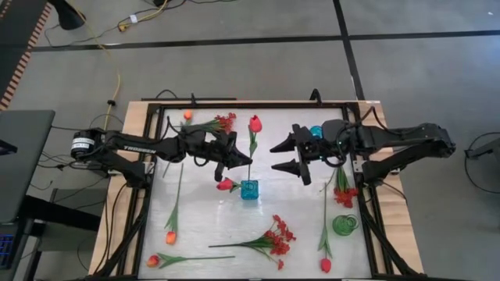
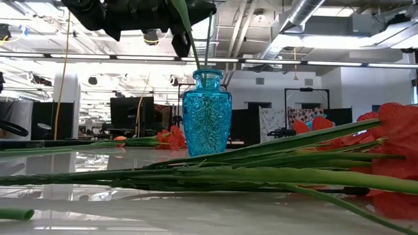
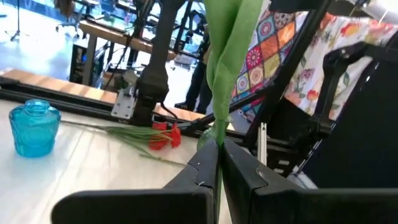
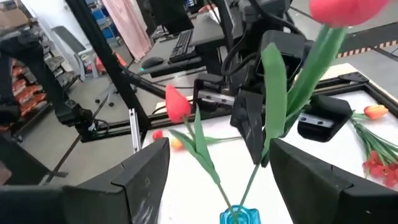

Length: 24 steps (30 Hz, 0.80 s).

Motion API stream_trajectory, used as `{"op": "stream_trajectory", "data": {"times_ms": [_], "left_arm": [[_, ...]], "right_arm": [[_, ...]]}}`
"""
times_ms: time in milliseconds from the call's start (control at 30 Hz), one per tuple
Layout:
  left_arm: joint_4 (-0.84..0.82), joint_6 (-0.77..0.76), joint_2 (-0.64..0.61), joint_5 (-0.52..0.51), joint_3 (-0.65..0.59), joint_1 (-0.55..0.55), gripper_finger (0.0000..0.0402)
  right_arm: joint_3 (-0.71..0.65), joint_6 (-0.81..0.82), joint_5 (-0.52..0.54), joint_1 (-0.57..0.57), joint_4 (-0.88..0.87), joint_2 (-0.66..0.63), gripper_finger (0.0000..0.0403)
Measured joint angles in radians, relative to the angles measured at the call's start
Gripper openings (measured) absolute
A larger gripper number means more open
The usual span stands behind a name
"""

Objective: Sort flowers into vase by color
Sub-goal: Put the top pink flower into the bottom blue vase

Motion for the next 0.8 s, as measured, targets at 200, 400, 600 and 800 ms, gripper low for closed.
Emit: {"op": "stream_trajectory", "data": {"times_ms": [200,400,600,800], "left_arm": [[-0.029,0.076,0.000,0.005,0.000,-0.029,0.0000],[-0.096,0.160,0.000,0.003,0.000,-0.048,0.0000],[-0.154,0.226,0.000,-0.012,0.000,-0.067,0.0000],[-0.180,0.223,0.000,-0.050,0.000,-0.077,0.0000]], "right_arm": [[0.000,-0.083,-0.003,0.048,-0.101,-0.007,0.0302],[0.000,-0.189,-0.005,0.093,-0.144,-0.007,0.0302],[0.000,-0.249,-0.006,0.123,-0.145,-0.008,0.0302],[0.000,-0.249,-0.005,0.125,-0.145,-0.008,0.0302]]}}
